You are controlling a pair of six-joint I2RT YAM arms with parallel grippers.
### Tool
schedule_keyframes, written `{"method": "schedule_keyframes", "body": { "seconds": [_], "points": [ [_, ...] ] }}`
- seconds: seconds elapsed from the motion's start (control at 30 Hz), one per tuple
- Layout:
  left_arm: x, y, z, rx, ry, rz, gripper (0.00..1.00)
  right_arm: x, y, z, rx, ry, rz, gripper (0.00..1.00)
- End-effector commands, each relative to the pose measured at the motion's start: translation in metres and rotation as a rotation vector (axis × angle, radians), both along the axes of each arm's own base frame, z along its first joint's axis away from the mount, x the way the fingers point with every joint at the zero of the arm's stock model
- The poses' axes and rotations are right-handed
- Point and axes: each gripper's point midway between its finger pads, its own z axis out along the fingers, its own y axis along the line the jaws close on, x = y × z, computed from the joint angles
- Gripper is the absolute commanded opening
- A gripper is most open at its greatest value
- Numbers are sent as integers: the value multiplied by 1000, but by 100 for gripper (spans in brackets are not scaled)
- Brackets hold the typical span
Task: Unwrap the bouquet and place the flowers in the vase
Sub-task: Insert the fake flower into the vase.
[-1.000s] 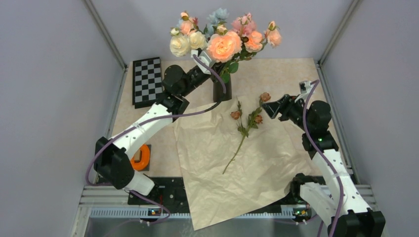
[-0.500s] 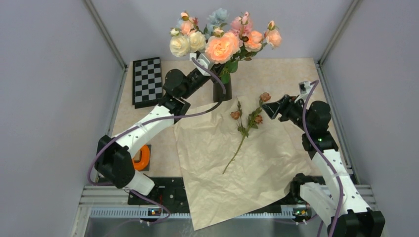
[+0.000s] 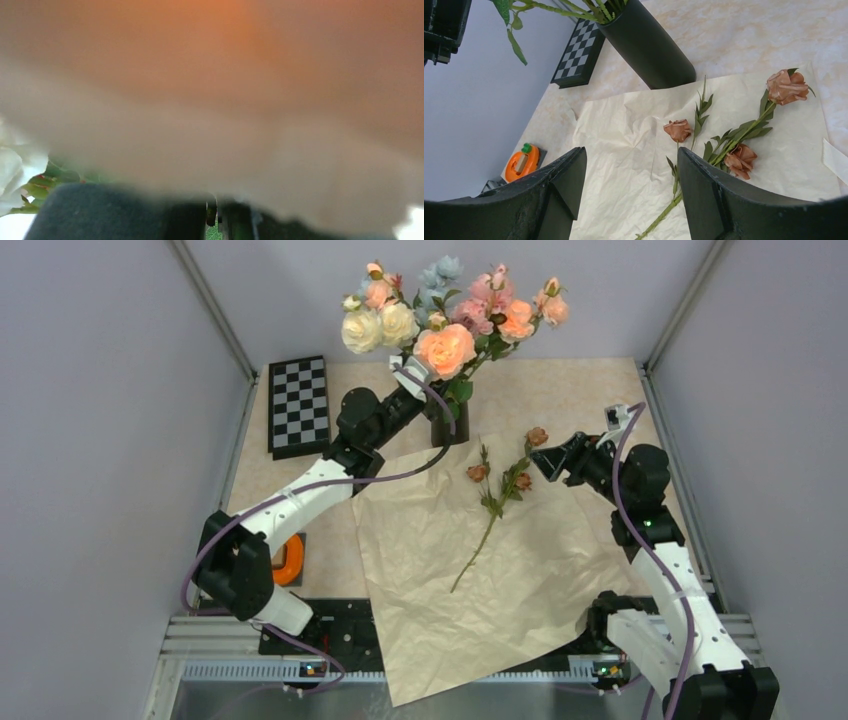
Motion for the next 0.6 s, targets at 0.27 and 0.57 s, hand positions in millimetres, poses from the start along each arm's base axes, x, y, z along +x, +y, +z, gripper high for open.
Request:
{"method": "schedule_keyframes", "body": {
  "seconds": [0.27,0.57],
  "points": [
    [14,6,-20,-16,54,37,0,3,1,11,18,-40,12,68],
    [23,4,-38,2,94,44,0,3,1,9,23,-34,14,68]
  ]
}}
